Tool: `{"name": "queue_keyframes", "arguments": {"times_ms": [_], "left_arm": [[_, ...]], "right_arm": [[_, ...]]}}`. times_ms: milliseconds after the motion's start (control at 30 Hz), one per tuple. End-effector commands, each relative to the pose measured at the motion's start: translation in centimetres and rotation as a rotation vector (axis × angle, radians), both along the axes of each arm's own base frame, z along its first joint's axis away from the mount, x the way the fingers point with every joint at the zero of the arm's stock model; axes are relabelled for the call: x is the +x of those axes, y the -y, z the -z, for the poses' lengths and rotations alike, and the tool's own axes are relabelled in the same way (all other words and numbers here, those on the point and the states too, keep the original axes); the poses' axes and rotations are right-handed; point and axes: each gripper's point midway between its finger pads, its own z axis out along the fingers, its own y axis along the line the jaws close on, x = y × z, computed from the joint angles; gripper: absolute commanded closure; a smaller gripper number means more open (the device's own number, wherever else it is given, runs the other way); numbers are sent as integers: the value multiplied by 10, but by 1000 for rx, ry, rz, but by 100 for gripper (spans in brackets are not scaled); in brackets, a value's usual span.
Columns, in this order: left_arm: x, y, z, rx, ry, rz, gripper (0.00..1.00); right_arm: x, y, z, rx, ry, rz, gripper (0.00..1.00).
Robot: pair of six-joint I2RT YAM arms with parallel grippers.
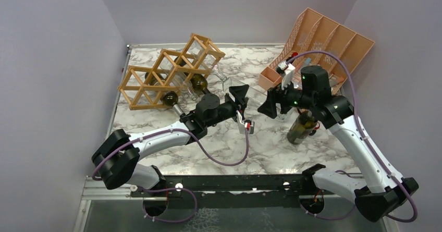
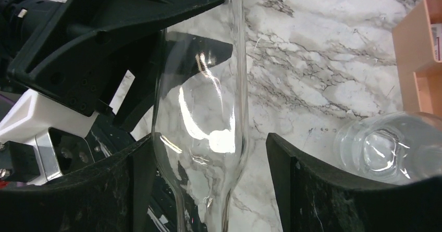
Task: Put the wine bottle on the wine rack
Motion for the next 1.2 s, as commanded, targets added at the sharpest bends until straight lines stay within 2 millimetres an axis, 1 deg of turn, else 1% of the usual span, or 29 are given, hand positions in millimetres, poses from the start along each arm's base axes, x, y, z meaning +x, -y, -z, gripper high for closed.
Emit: {"name": "queue_keyframes", "arguments": {"times_ms": [0, 200, 300, 333, 367, 467, 500, 533, 567, 600, 633, 667, 700, 733, 900, 1033, 1100, 1167], "left_arm": [[-2, 10, -43, -45, 117, 47, 100], [-3, 11, -46, -30, 133, 57, 100], [-4, 11, -48, -28, 137, 58, 100], [-4, 10, -47, -28, 135, 58, 100], [-4, 10, -48, -30, 135, 57, 100], [-3, 8, -47, -33, 125, 46, 99], [-3, 7, -47, -36, 123, 40, 93], [-2, 6, -45, -34, 117, 35, 84], [-2, 5, -45, -35, 115, 29, 74], [-2, 4, -43, -33, 111, 25, 62], [-2, 3, -43, -36, 108, 21, 47], [-1, 2, -44, -41, 103, 16, 15], [-1, 2, -44, -49, 94, 11, 3], [0, 1, -45, -57, 82, 9, 1], [-8, -2, -41, -84, 30, 23, 1], [-13, -10, -41, -121, -20, 14, 1], [-15, -15, -48, -176, -73, -1, 1], [-10, -20, -64, -286, -177, -52, 1]], "right_arm": [[-7, -7, 9, 10, -35, -50, 25], [-5, -13, 18, 24, -71, -70, 38], [-3, -14, 19, 24, -71, -67, 45], [-3, -15, 19, 26, -70, -66, 51], [-2, -15, 17, 28, -64, -63, 59], [1, -15, 11, 41, -40, -48, 87], [3, -14, 8, 46, -29, -39, 92], [5, -13, 6, 48, -17, -26, 96], [6, -12, 2, 54, -6, -15, 98], [7, -11, -1, 60, 10, -3, 99], [9, -11, -5, 67, 23, 10, 99], [10, -10, -8, 74, 35, 21, 99], [12, -10, -12, 84, 48, 32, 99], [13, -8, -15, 93, 60, 48, 99], [23, -1, -29, 113, 107, 131, 99], [30, 7, -33, 105, 125, 200, 99], [35, 11, -32, 100, 129, 235, 99], [37, 12, -30, 101, 126, 252, 99]]}}
